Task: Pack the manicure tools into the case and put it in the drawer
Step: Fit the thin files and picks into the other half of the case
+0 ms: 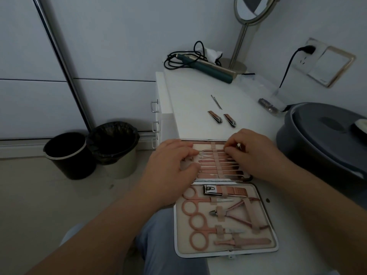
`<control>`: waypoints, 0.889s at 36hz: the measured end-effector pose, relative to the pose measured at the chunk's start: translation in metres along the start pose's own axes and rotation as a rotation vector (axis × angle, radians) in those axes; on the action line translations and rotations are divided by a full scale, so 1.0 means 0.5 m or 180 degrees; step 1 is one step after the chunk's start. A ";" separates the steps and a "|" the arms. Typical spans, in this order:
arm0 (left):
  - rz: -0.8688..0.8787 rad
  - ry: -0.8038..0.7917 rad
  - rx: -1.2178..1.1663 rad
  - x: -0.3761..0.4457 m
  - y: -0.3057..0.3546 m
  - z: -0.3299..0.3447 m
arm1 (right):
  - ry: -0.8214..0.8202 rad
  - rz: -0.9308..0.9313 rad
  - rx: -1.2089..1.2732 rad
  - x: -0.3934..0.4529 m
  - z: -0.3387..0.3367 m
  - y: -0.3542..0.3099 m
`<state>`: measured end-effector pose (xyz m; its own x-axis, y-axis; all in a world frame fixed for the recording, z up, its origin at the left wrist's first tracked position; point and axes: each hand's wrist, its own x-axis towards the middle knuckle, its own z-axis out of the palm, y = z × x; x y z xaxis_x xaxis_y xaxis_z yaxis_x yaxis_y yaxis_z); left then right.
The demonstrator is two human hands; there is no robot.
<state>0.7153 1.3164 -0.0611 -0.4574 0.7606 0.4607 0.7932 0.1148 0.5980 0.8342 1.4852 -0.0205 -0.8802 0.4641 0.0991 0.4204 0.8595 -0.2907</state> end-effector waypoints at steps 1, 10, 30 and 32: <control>-0.0012 0.0035 -0.0013 0.000 0.001 0.001 | 0.0054 0.0020 0.0061 0.001 0.001 0.001; -0.0368 0.0510 -0.0223 0.013 0.001 -0.015 | 0.0862 0.0505 0.0541 0.086 0.010 -0.008; -0.0592 0.0259 -0.0516 0.006 -0.044 -0.013 | 0.0445 0.1532 -0.0656 0.325 0.017 0.049; -0.0601 0.0321 -0.0581 0.004 -0.047 -0.009 | 0.0452 0.1519 -0.0737 0.327 0.018 0.050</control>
<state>0.6942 1.3123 -0.0713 -0.6352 0.6682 0.3872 0.6087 0.1246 0.7836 0.6985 1.5805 -0.0202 -0.5484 0.8245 0.1397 0.8173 0.5638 -0.1192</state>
